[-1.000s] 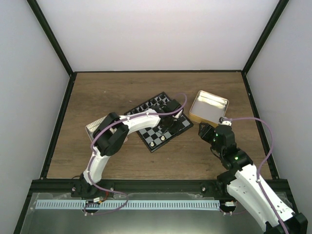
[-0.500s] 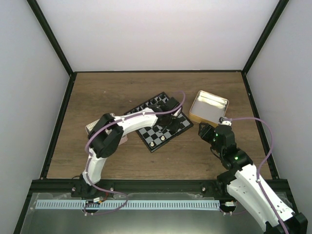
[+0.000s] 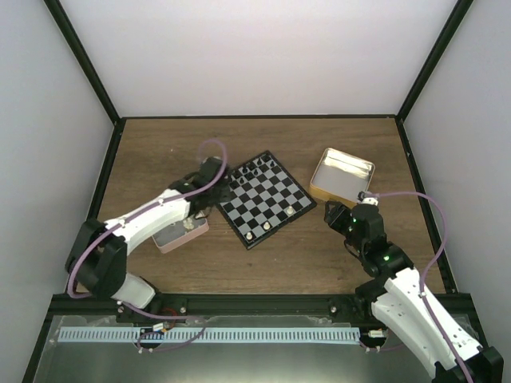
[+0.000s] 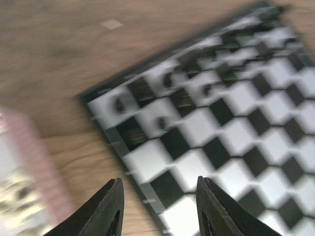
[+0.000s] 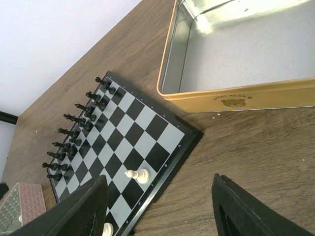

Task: Set up the chess pieces on the board
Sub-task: Pick up the chess piece from the storage box.

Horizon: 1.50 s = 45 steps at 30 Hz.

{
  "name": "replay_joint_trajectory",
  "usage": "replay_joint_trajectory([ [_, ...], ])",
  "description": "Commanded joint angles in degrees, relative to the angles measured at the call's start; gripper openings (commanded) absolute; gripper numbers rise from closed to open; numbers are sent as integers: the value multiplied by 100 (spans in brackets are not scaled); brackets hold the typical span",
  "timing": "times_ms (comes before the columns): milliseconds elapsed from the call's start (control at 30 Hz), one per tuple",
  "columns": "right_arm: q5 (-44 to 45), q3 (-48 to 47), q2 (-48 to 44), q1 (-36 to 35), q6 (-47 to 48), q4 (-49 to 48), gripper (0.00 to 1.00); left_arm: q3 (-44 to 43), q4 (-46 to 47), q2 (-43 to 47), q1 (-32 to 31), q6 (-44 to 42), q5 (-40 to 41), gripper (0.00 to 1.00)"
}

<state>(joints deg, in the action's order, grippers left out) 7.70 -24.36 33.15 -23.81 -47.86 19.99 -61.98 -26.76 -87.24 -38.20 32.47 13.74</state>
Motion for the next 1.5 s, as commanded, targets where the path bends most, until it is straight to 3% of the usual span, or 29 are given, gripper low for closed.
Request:
replay_joint_trajectory([
  [0, 21, -13, 15, -20, -8, -114, 59, 945, 48, 626, 690, 462, 390, 43],
  [267, -48, 10, 106, -30, -59, -186, 59, 2179, -1, 1568, 1824, 585, 419, 42],
  [533, -102, -27, 235, -24, -53, -254, 59, 2661, 143, 1285, 2550, 335, -129, 39],
  [767, -124, -42, 262, -20, -66, -265, 59, 2720, 386, 883, 2589, 172, -653, 35],
  [967, -147, -43, 279, -29, -75, -282, 59, 2768, 549, 737, 2607, 151, -541, 30],
  [1233, -146, -52, 278, -29, -74, -269, 59, 2660, 651, 455, 2624, 80, -416, 32],
  [1333, -134, -58, 264, -29, -75, -255, 59, 2655, 716, 373, 2624, -10, -609, 15],
  [1467, -124, -48, 253, -22, -75, -265, 59, 2658, 642, 476, 2624, 9, -589, 11],
])
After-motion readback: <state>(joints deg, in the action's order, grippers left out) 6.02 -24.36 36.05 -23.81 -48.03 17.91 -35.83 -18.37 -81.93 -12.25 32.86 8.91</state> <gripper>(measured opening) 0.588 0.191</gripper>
